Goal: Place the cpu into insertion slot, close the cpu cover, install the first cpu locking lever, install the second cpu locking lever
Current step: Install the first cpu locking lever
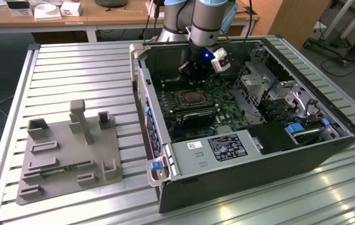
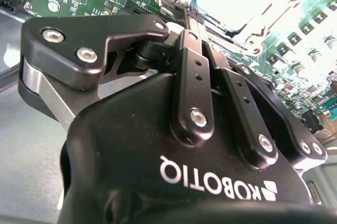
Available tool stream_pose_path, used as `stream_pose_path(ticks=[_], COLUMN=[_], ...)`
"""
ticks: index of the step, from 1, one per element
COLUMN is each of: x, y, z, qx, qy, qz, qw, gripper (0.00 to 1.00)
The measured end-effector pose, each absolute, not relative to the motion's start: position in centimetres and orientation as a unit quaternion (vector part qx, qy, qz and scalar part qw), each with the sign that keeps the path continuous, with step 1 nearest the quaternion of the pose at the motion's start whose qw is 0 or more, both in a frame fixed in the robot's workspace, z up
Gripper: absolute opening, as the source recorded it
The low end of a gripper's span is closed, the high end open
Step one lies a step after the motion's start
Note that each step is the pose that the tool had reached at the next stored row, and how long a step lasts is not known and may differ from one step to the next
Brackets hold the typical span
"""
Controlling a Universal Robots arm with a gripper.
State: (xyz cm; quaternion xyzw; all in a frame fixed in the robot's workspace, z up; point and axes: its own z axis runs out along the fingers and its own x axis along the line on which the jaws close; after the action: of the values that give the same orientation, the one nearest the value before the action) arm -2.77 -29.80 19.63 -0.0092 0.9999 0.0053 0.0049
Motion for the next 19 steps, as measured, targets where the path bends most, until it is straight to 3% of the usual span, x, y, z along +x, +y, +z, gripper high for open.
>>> stream_pose_path(ticks=[19], x=[-2.5], y=[-29.9], z=[21.4], qx=[-0.009], qy=[1.000], qz=[0.029], qw=[0.005], gripper=[0.10])
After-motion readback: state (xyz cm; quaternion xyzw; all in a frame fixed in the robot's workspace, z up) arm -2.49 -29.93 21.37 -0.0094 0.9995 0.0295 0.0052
